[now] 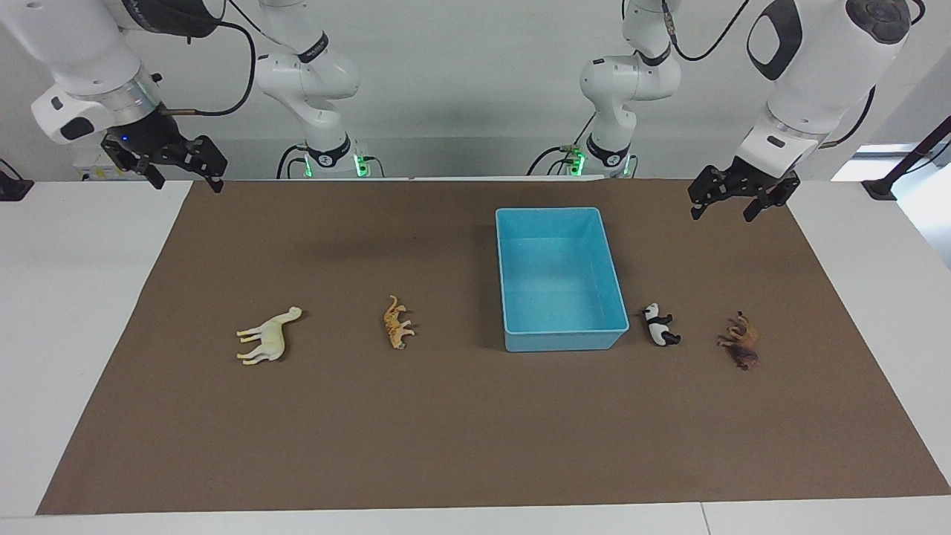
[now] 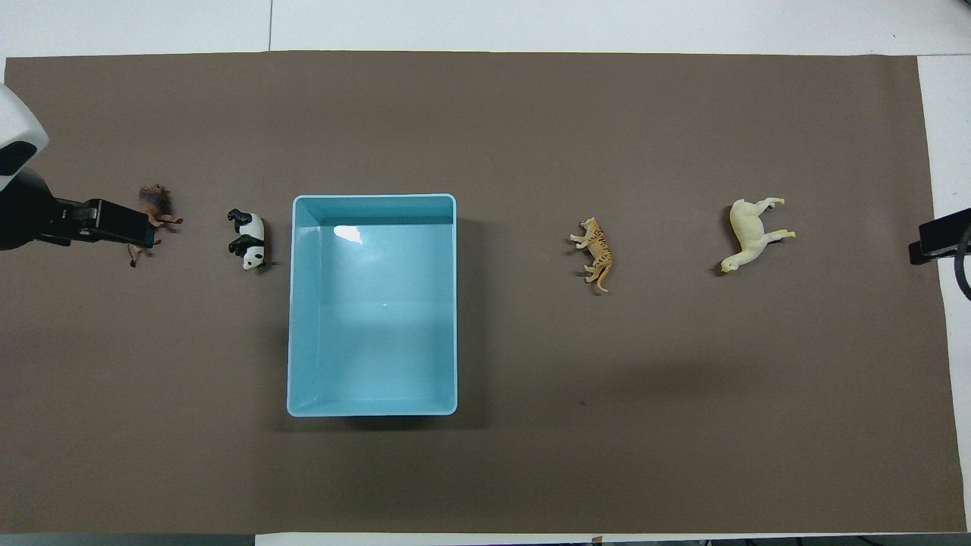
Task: Put all toys into storage box
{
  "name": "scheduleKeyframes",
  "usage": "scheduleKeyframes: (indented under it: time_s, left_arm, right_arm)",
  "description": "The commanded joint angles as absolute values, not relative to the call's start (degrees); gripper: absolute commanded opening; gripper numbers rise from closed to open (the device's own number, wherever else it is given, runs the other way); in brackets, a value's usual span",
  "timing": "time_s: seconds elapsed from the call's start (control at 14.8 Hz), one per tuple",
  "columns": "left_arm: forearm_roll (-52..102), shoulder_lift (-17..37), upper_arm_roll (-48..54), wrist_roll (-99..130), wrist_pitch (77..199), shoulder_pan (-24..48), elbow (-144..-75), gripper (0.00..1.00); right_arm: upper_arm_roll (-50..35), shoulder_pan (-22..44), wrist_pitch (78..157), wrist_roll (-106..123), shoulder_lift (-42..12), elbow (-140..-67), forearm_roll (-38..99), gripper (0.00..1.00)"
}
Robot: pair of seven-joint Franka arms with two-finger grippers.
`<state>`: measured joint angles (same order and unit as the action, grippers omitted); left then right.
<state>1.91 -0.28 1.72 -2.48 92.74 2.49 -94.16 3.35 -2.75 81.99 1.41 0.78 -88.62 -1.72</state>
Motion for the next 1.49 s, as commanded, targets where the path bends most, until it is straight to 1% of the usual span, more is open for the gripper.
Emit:
scheduleKeyframes:
  time_s: [0.0, 0.54, 0.68, 0.88, 1.22, 1.42]
  left_arm:
    - [2.64, -1.05, 1.58, -3.16, 92.02, 2.29, -94.13, 1.00]
    - [2.46, -1.41, 1.58, -2.81, 91.84, 2.11, -94.92, 1.00]
    - [2.37, -2.28, 1.50, -0.29, 91.75, 1.94, -95.97, 1.00]
    - [2.20, -2.20, 1.49, 3.51, 99.73, 0.88, -99.83, 1.00]
    - [1.93, 3.50, 1.49, 3.69, 107.21, 0.17, -101.95, 1.00]
    - [1.93, 4.83, 1.58, 3.60, 115.72, 0.70, -108.09, 1.00]
  right_arm:
    - [2.64, -3.78, 81.39, 0.62, 1.14, -88.95, -1.76, 1.00]
    - [2.55, -3.78, 81.39, 0.62, 1.14, -88.95, -1.76, 1.00]
    - [2.64, -3.78, 81.39, 0.62, 1.14, -88.95, -1.76, 1.00]
    - [2.64, -3.78, 81.39, 0.62, 1.14, -88.95, -1.76, 1.00]
    - [2.64, -3.78, 81.39, 0.62, 1.14, -88.95, -1.76, 1.00]
    - [2.64, -3.78, 81.39, 0.62, 1.14, -88.95, -1.76, 1.00]
